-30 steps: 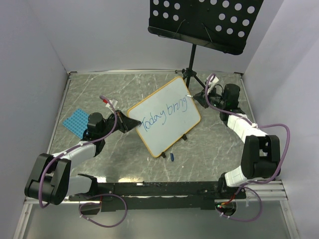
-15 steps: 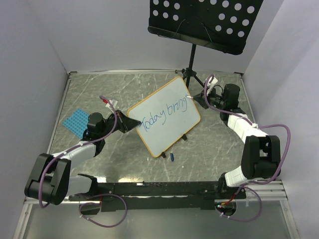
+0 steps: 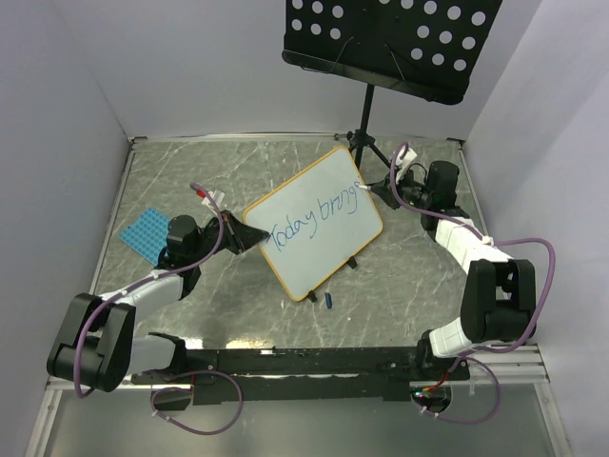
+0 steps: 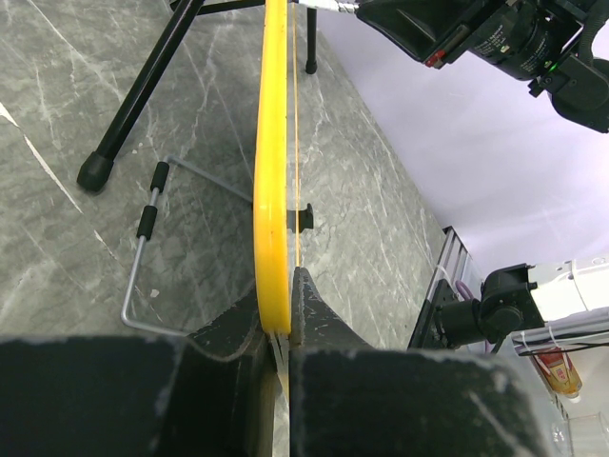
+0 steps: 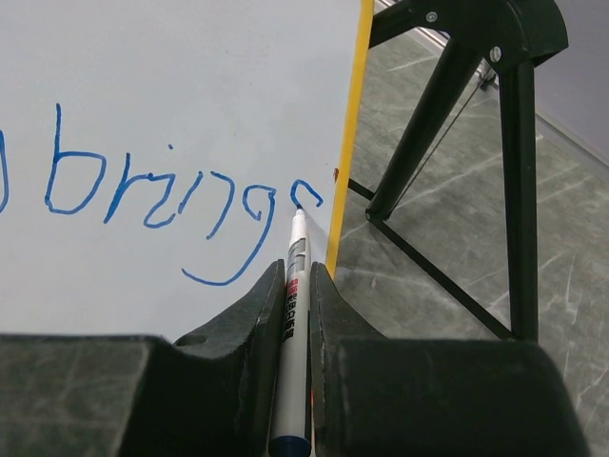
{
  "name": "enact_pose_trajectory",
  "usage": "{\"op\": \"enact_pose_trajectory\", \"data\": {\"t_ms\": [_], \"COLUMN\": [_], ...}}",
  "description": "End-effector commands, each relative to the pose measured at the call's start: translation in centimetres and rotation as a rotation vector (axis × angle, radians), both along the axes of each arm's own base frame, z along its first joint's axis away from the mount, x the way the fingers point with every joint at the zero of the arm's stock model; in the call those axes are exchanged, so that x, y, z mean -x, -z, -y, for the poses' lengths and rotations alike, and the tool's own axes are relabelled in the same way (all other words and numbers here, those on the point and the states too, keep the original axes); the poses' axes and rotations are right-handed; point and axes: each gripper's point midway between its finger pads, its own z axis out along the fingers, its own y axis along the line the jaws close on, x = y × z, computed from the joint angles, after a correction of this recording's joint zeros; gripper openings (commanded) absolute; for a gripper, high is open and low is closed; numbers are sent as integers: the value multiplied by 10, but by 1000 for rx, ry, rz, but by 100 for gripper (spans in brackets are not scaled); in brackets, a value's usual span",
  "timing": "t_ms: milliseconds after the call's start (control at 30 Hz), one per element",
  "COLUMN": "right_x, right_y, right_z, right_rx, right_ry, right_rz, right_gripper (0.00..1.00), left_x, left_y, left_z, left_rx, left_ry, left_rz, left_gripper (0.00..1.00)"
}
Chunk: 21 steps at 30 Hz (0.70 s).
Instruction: Write a sentence on the whiteboard
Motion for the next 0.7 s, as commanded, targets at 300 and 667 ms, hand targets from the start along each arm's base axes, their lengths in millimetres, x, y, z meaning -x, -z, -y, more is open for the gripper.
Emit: {"op": "enact_pose_trajectory", "data": {"t_ms": [300,667], "right_x": [9,27], "right_y": [8,9], "right_z": [16,7], "right_rx": [44,32], "right_ry": [33,-22], "right_rz": [-14,-32], "right_gripper": [0,0], "left_x": [24,24], "left_y": [27,28], "left_z": [7,7], "left_rx": [-79,-78], "left_ry": [118,120], "left_rz": [-18,-19], "left_gripper": [1,1]}}
